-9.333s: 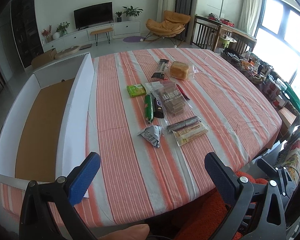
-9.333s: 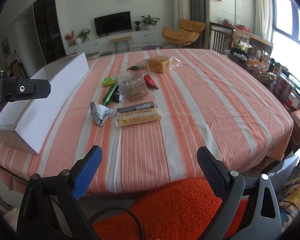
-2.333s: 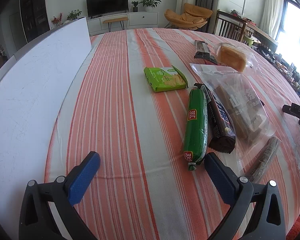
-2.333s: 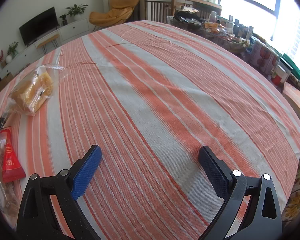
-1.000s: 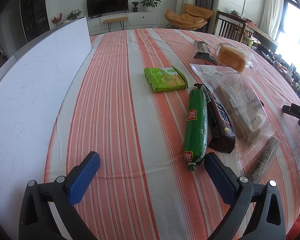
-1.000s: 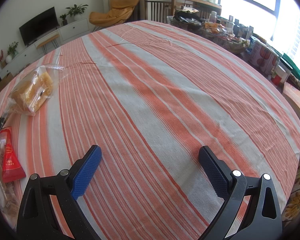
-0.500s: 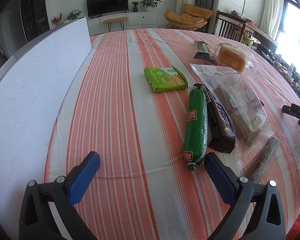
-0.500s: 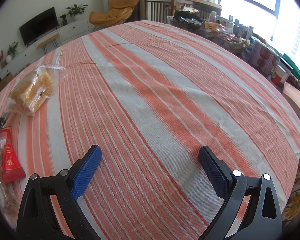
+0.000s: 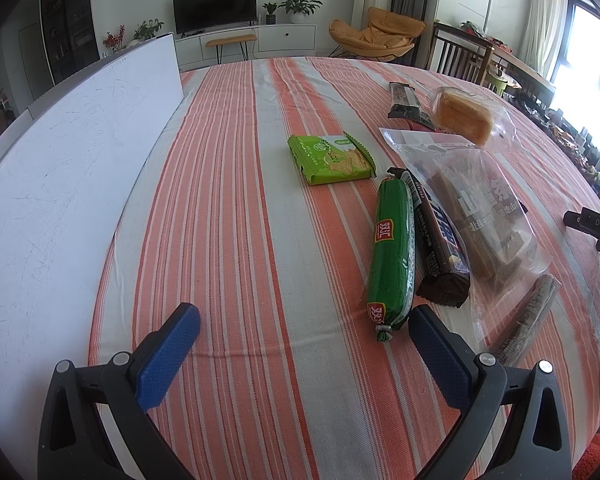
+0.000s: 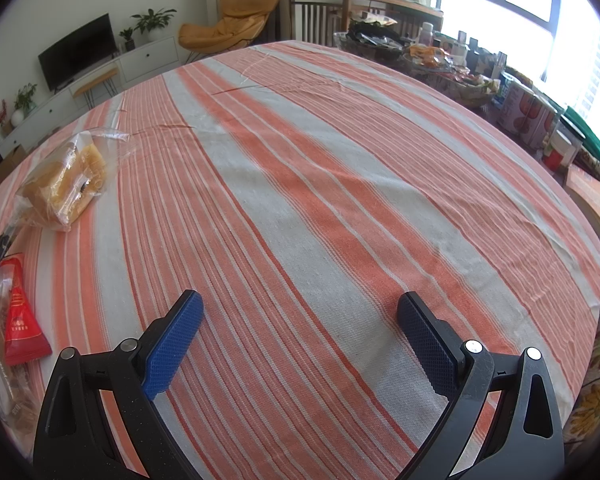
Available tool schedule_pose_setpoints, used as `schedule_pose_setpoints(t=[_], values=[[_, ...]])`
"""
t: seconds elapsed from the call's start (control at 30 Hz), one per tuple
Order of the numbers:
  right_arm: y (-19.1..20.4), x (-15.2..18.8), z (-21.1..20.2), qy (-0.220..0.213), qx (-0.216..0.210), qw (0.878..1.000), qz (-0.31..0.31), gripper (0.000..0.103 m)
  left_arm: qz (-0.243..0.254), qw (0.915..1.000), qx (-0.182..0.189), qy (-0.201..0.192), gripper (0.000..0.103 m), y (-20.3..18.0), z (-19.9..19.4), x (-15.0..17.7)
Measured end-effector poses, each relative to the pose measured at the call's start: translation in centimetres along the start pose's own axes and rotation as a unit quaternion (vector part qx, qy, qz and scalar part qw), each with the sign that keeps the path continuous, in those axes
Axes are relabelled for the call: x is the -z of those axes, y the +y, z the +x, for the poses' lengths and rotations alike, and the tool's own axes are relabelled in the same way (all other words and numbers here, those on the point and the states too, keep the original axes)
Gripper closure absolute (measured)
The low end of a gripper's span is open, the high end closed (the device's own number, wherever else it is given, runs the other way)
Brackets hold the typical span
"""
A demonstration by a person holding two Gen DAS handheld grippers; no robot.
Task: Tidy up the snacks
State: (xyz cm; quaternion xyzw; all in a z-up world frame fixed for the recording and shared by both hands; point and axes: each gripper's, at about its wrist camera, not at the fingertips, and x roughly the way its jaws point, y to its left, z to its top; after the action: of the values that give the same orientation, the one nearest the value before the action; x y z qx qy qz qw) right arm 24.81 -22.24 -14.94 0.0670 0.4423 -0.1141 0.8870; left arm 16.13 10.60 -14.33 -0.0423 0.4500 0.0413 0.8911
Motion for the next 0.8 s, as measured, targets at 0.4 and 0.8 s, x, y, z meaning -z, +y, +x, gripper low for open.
schedule_pose_setpoints(t=[0.4, 0.8], values=[[0.0, 0.0, 0.0, 0.0, 0.0, 1.0, 0.0, 0.003, 0.0, 1.0, 0.0, 0.0, 0.0, 0.04, 0.02, 0.02], [0.02, -0.01, -0.01, 0.0, 0.0, 1.0, 0.0, 0.003, -0.005, 0.9999, 0.008, -0.003, 0.0, 0.12, -0.29, -0.17]])
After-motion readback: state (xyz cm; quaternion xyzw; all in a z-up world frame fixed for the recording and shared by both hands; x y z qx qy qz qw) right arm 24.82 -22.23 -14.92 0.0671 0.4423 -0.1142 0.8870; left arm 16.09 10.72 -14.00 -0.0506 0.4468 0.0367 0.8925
